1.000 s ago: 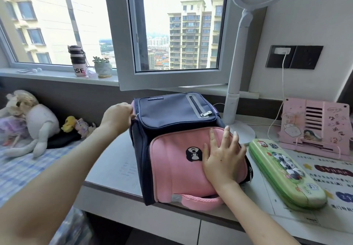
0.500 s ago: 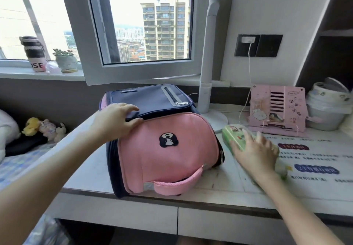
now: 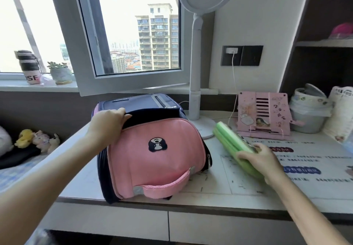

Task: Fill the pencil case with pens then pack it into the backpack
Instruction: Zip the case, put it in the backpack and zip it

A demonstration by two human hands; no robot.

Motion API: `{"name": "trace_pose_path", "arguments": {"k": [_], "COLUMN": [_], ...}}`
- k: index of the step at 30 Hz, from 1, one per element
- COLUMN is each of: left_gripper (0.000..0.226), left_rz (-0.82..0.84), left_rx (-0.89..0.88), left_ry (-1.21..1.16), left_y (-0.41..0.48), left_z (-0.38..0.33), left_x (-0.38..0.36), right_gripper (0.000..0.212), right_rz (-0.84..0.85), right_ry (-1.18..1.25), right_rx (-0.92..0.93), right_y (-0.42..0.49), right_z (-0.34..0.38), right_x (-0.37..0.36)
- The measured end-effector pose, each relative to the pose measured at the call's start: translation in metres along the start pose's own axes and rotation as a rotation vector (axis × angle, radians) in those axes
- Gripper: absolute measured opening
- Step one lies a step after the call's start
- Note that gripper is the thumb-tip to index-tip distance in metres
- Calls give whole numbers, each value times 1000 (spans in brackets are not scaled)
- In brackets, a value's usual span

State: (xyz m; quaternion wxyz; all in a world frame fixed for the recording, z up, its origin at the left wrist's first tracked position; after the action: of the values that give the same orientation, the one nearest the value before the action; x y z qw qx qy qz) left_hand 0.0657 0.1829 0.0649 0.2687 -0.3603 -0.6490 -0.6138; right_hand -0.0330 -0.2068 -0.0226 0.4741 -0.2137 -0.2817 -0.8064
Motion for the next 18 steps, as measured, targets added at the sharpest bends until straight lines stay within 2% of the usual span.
{"name": "trace_pose_path", "arguments": {"k": [3,6,9,12,15,18], "left_gripper": [30,28,24,21,19,17], "left_rz": [-65,-85,-53,-29,0,6], "left_rx": [11,91,166,141,61,18], "left_ry": [-48,-167,-336,-443,-496,-575], "left_y": [17,41,61,65,59,53], "left_z": [-5,-9,-13,-16,-19,-14], "left_x": [8,17,25,29,31,33], "right_gripper": [65,67,69,70,70,67], "right_rz": [-32,101,249,269,298,441], "right_ry": [227,328,156,-42,-77,-12], "right_rx": [141,379,568,734,825,926], "right_y": [0,-8,-9,-1,19,35], "right_z": [19,56,93,121,150,176], "right_x": [19,39,42,17,-15,-47]}}
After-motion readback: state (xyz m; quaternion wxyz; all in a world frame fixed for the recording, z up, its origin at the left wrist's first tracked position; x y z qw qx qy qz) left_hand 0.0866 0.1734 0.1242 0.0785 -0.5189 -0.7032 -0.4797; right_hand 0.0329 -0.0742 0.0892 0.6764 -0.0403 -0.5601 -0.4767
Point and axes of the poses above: each hand's wrist, its own y-axis towards the middle knuckle, its own x-axis out of the back of the hand, z = x × y, the point moved 1 cm from there along y, towards the middle knuckle, and after that the axes turned 14 degrees about x, right-handed, at the moved point
